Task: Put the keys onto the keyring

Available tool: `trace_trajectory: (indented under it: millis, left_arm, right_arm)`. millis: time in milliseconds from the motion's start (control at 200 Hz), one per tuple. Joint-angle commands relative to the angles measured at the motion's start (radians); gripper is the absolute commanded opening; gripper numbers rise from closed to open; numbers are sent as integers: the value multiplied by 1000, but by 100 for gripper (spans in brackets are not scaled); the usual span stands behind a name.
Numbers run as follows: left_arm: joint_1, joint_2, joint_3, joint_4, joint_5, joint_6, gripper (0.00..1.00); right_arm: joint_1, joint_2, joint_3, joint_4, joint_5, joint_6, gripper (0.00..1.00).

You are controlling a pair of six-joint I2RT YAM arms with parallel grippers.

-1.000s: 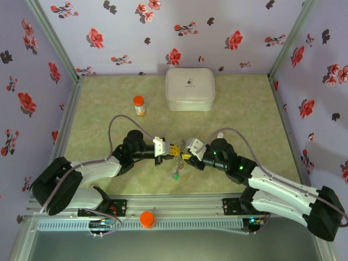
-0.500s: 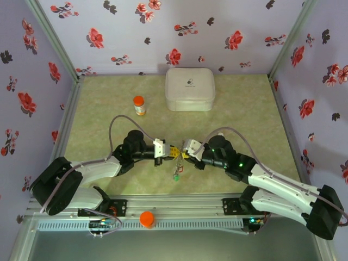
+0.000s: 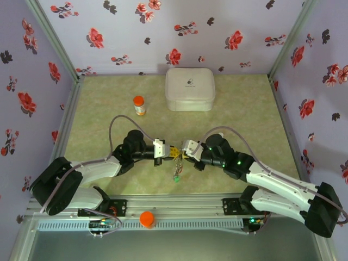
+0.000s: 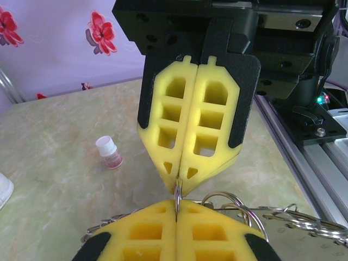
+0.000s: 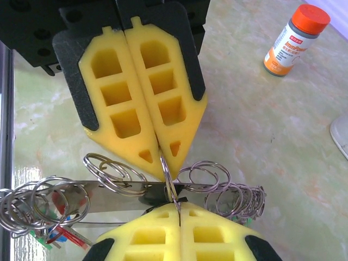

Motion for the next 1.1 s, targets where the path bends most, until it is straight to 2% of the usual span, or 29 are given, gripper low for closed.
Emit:
trace_trajectory:
  millis: [0, 175, 275, 430, 485, 710, 1095]
  left_arm:
    - [5, -18, 7, 35, 37, 14, 0]
    - [5, -14, 13, 111, 63, -48, 0]
    - [5, -5, 10, 136, 65, -62, 0]
    - [5, 19, -15, 185, 63, -84, 0]
    - [4, 32, -25, 213, 63, -102, 0]
    - [5, 81, -41, 319, 66, -168, 0]
    - [5, 94, -44, 342, 85, -180, 0]
  right_arm:
    - [-5, 29, 38, -29, 28, -13, 0]
    - [-4, 121, 55, -18, 7, 14, 0]
    - [-4, 121, 41, 34, -4, 38, 0]
    - [-5, 29, -13, 81, 24, 35, 20]
    - [-5, -13, -38, 94, 15, 28, 23]
    - [-5, -37, -34, 89, -19, 7, 23]
    - [-5, 3, -21, 132, -52, 21, 18]
